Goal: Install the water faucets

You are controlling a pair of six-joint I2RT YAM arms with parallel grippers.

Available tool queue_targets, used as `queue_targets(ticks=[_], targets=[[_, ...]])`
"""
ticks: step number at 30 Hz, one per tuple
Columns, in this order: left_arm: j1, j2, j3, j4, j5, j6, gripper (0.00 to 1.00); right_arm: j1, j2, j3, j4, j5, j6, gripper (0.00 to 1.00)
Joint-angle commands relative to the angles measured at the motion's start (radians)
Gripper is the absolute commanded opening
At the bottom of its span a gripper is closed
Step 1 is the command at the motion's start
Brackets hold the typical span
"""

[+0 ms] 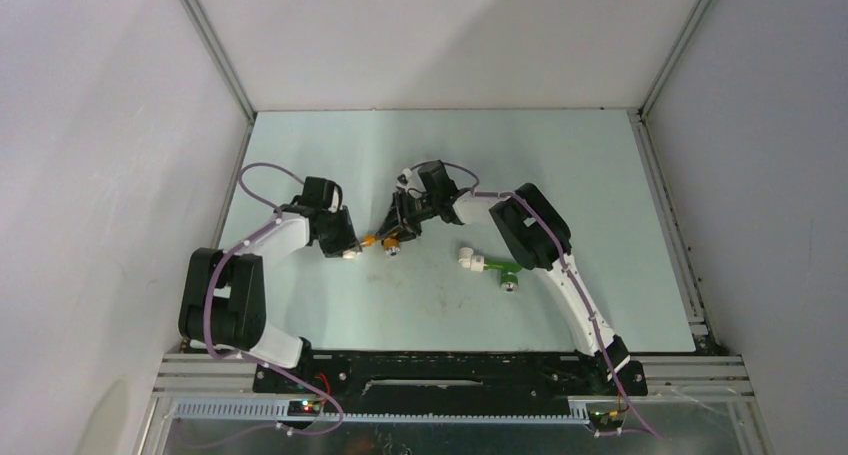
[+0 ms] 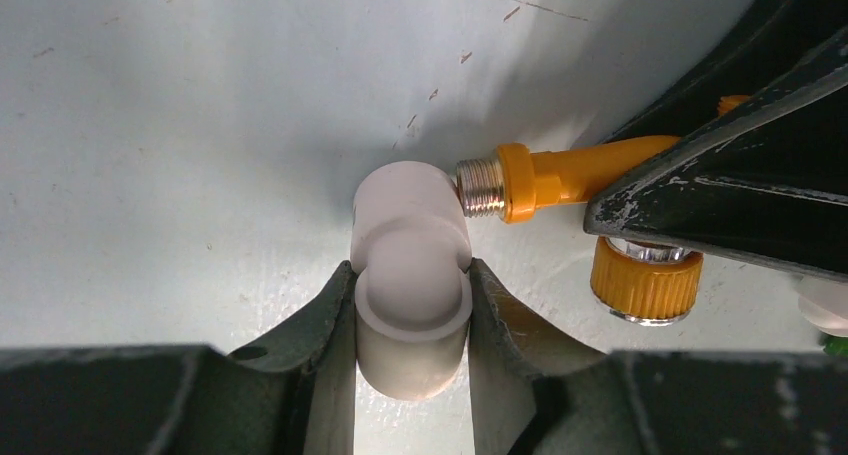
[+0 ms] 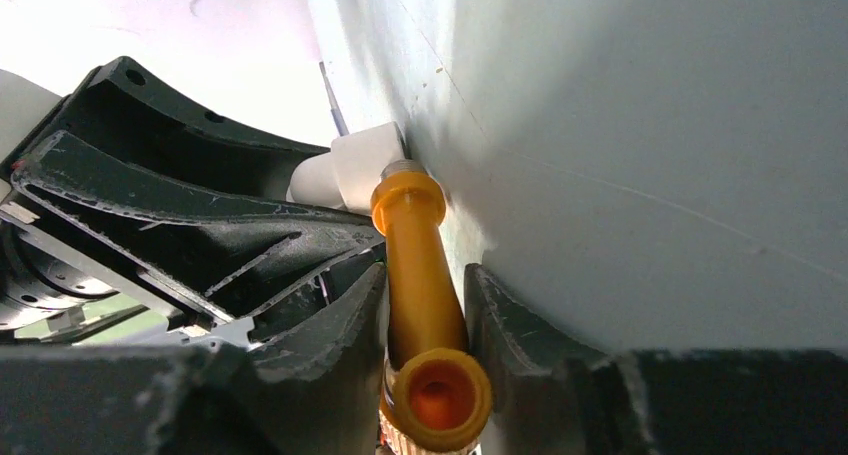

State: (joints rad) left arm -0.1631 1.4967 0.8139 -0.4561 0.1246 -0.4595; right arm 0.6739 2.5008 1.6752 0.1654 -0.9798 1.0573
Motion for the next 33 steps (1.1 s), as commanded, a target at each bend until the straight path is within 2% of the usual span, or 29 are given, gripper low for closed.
queue_targets(ticks=[1, 3, 4, 10, 13, 16, 19, 22, 25, 28, 33], targets=[[0.0, 0.046, -0.041, 0.014, 0.018, 0.032, 0.0, 0.009, -0.02, -0.013, 0.031, -0.015, -0.037, 0.25], [0.0, 0.028, -0.04, 0.017, 0.033, 0.034, 0.0, 0.008, -0.034, -0.026, 0.036, -0.012, -0.048, 0.05], [0.0, 0.013, -0.037, 0.014, 0.04, 0.038, 0.0, 0.008, -0.045, -0.031, 0.036, -0.014, -0.057, 0.0], [0.0, -0.16, 0.005, -0.056, 0.063, 0.073, 0.0, -0.022, -0.226, -0.103, -0.118, 0.003, -0.256, 0.0], [0.0, -0.292, 0.034, -0.092, 0.106, 0.08, 0.0, -0.049, -0.392, -0.199, -0.221, 0.036, -0.396, 0.0], [0.0, -0.429, 0.055, -0.096, 0.212, 0.055, 0.0, -0.074, -0.605, -0.3, -0.335, 0.061, -0.526, 0.0], [-0.001, -0.541, 0.031, -0.001, 0.442, 0.0, 0.0, -0.086, -0.773, -0.359, -0.461, 0.075, -0.661, 0.0], [-0.003, -0.641, -0.02, 0.101, 0.585, -0.111, 0.0, -0.099, -0.928, -0.42, -0.539, 0.052, -0.719, 0.0], [-0.004, -0.729, -0.085, 0.182, 0.662, -0.208, 0.0, -0.117, -1.075, -0.475, -0.564, -0.014, -0.738, 0.0], [-0.017, -0.811, -0.16, 0.351, 0.75, -0.334, 0.0, -0.123, -1.207, -0.49, -0.615, -0.049, -0.772, 0.0], [-0.112, -0.89, -0.219, 0.545, 0.732, -0.453, 0.0, -0.138, -1.392, -0.49, -0.68, -0.006, -0.78, 0.0]])
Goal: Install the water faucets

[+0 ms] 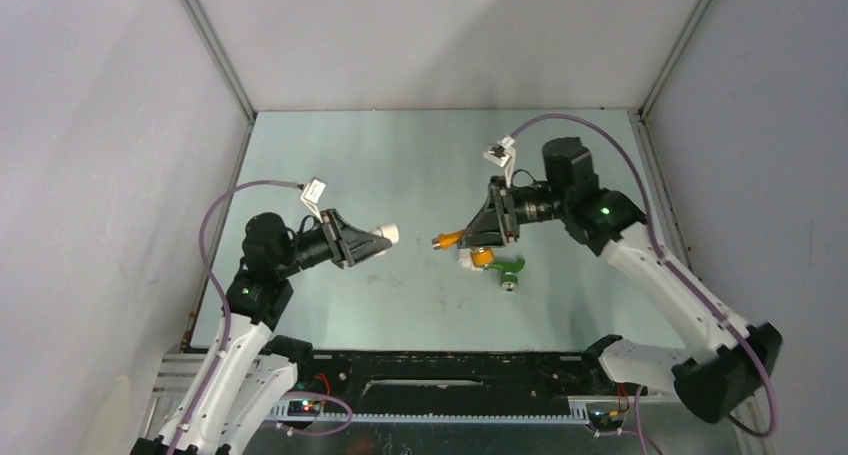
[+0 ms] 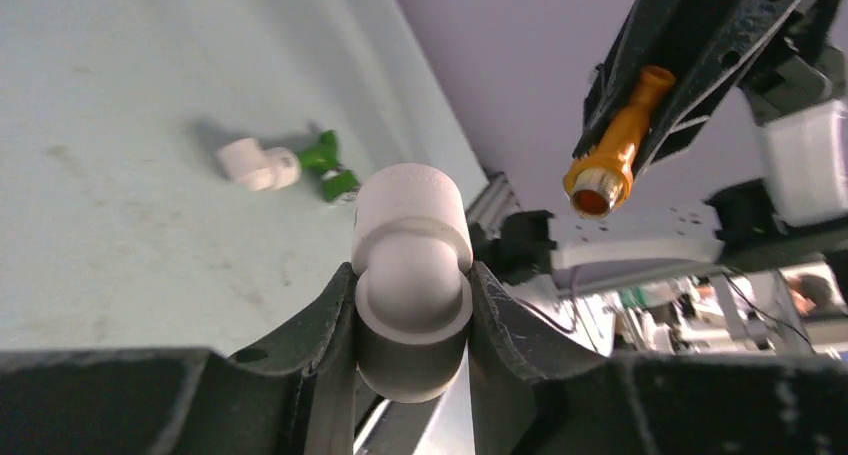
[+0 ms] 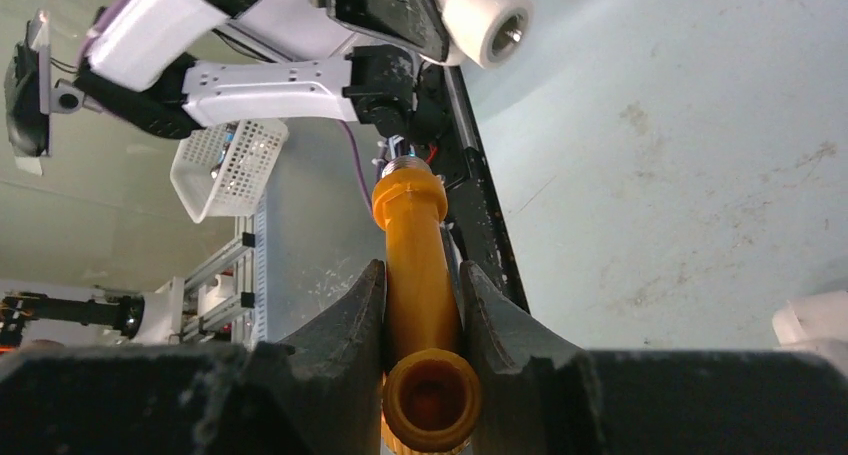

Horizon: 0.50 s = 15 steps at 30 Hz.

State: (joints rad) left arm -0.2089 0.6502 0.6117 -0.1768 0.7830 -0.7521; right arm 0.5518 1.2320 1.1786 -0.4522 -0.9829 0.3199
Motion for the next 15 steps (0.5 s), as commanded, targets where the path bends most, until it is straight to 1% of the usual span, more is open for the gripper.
queue_targets(ticks=[1, 5, 9, 11, 15], targets=[[-0.093, -0.042, -0.03, 0.333, 0.074, -0.207, 0.0, -0.021, -0.149, 0.007, -0.068, 0.006, -0.039, 0.0], [-0.181, 0.007, -0.076, 0.608, 0.066, -0.388, 0.0, -0.038, -0.229, 0.006, -0.072, 0.06, -0.016, 0.0], [-0.263, 0.069, -0.096, 0.849, 0.006, -0.54, 0.0, -0.043, -0.266, 0.006, -0.006, 0.068, 0.05, 0.0], [-0.294, 0.102, -0.082, 0.903, -0.001, -0.57, 0.0, -0.043, -0.273, 0.006, 0.038, 0.061, 0.086, 0.0], [-0.325, 0.144, -0.04, 0.913, -0.009, -0.578, 0.0, -0.039, -0.274, 0.007, 0.131, 0.059, 0.169, 0.0]])
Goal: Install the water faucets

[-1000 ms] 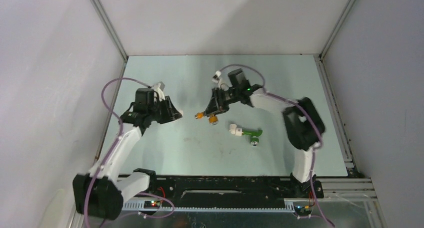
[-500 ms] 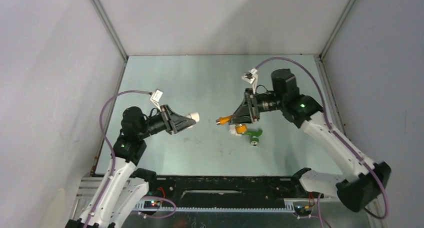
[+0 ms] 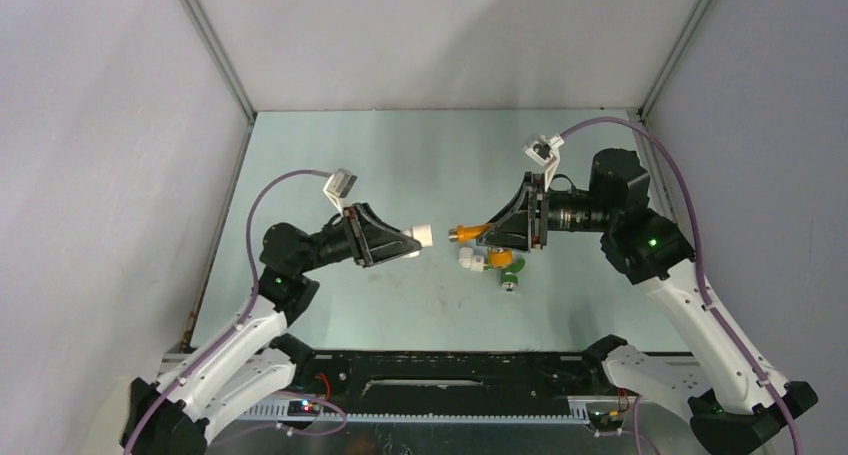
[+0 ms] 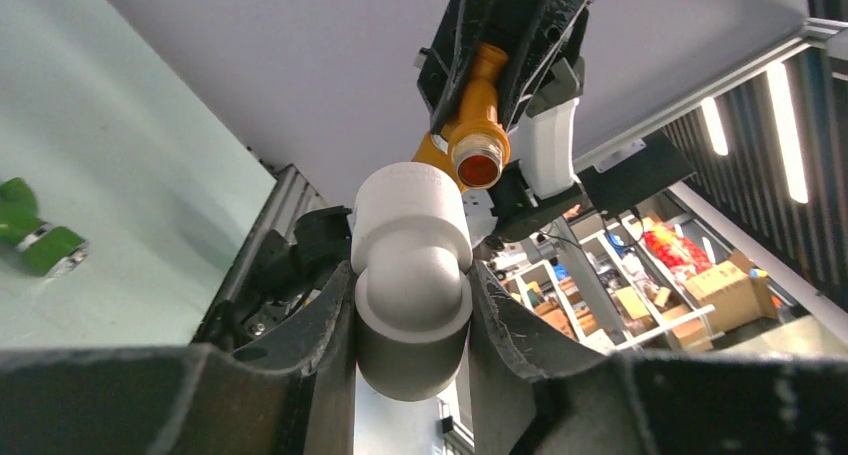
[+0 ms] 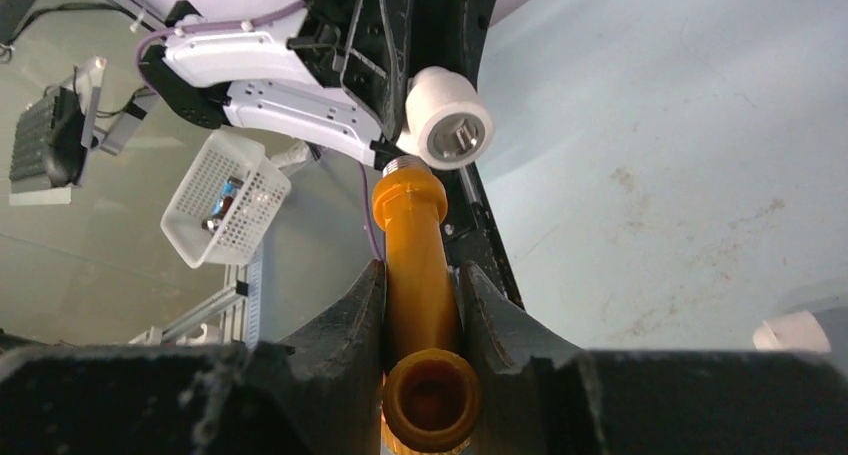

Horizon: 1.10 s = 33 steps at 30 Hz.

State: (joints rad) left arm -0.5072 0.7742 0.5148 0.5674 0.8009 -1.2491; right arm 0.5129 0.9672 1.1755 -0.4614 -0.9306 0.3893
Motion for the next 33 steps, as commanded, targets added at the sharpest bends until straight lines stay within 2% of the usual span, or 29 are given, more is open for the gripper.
queue_targets(ticks=[1, 14, 27, 33], targets=[[-0.03, 0.024, 0.064, 0.179, -0.032, -0.083, 0.0, 0.007, -0.006, 0.01, 0.165, 0.007, 0.115, 0.0], [-0.08, 0.048, 0.108, 0.206, -0.066, -0.095, 0.0, 0.083, 0.049, 0.01, 0.319, 0.051, 0.222, 0.0], [-0.112, 0.033, 0.088, 0.257, -0.111, -0.102, 0.0, 0.116, 0.043, 0.01, 0.262, 0.061, 0.202, 0.0], [-0.117, 0.028, 0.087, 0.264, -0.106, -0.106, 0.0, 0.117, 0.035, 0.023, 0.182, 0.04, 0.171, 0.0]])
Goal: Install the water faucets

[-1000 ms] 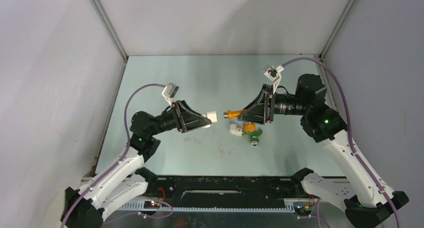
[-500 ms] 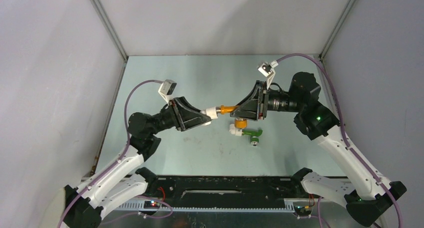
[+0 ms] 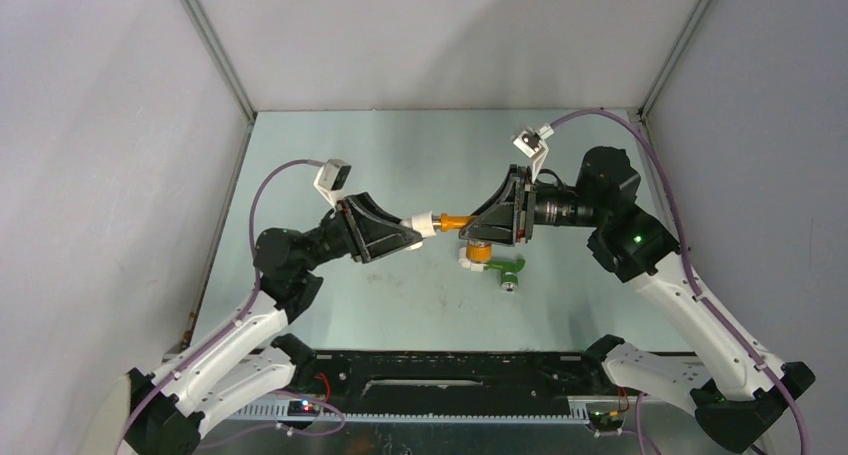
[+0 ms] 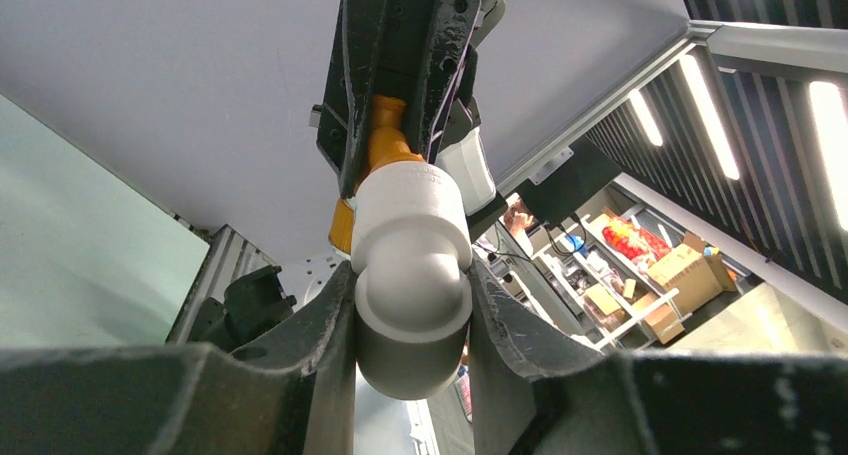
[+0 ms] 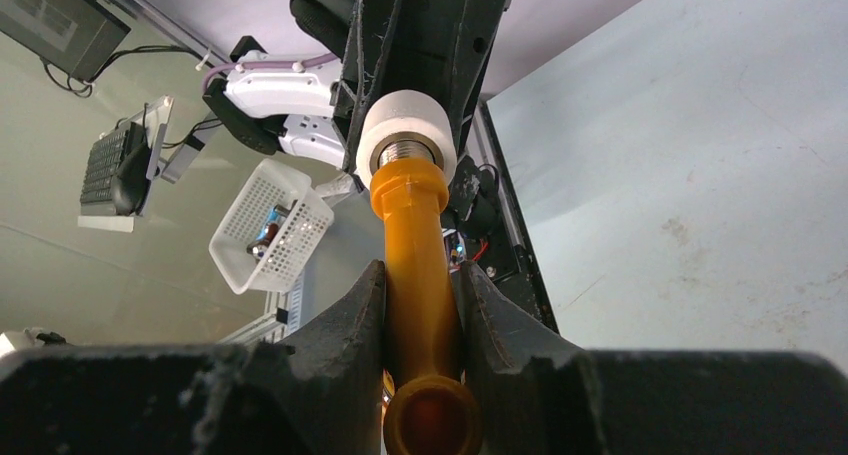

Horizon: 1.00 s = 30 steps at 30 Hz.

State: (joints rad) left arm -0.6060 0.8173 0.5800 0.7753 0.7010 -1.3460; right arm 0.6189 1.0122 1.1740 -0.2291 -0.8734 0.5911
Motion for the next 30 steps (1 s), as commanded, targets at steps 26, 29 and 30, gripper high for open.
queue_targets(ticks=[26, 29, 30], targets=[[-0.098, -0.017, 0.142, -0.367, 0.122, 0.257, 0.0, -0.053, 0.071, 0.153, -0.115, -0.174, 0.038, 0.0], [-0.102, -0.015, 0.14, -0.373, 0.112, 0.261, 0.0, -0.058, 0.068, 0.152, -0.113, -0.168, 0.043, 0.0], [-0.105, -0.014, 0.137, -0.365, 0.108, 0.259, 0.0, -0.058, 0.067, 0.151, -0.11, -0.167, 0.046, 0.0]])
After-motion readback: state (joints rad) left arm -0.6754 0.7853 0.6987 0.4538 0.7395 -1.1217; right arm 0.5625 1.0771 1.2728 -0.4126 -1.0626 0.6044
